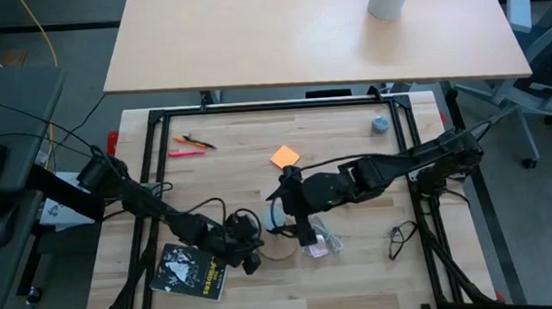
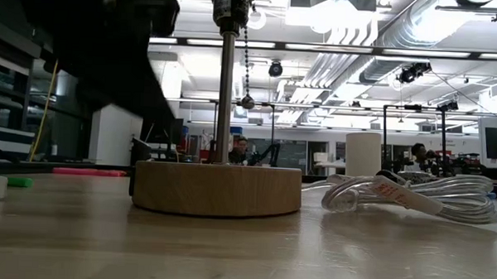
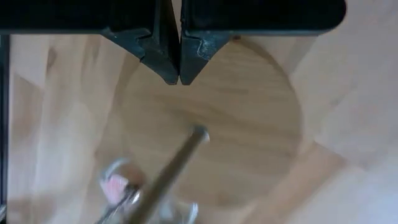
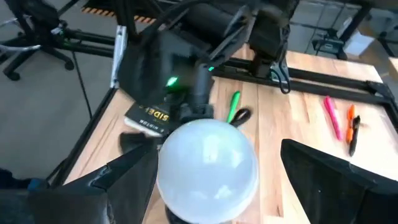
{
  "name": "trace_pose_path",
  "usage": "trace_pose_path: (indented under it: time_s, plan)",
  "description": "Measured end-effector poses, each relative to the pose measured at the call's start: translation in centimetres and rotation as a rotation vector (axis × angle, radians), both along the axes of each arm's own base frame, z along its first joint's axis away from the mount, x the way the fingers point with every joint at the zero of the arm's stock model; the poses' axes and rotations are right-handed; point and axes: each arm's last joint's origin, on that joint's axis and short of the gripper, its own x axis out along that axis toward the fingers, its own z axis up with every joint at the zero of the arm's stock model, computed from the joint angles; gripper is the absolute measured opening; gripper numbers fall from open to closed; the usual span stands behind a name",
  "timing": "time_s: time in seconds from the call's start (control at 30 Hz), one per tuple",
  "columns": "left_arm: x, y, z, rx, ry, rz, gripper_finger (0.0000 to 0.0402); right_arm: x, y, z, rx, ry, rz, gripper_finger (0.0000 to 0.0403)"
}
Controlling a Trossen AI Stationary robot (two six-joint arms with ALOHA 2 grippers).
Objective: Screw lightbulb
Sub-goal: Remove the white lightbulb from the lamp
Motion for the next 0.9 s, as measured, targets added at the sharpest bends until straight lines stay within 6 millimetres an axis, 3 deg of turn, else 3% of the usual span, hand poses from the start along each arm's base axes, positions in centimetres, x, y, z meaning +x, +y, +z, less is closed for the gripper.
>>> trace_pose_path:
  time_s: [0.2,0.63,0.9]
  plan:
    - [0.3,-0.5,-1.7,-0.030,0.064,-0.048,0.0000,0.7,-0.2,-0.8,0.033,0.027,-0.019,0.0330]
    - [0.6,-0.6,-1.5,-0.012,0.034,-0.080,0.0000,1.3,-0.1,-1.8,0.081,0.059,-0.060,0.0328]
    - [0.5,-0.6,-1.5,-0.004,0.034,-0.084,0.0000,1.4,-0.1,-1.7,0.103,0.043,-0.080,0.0266]
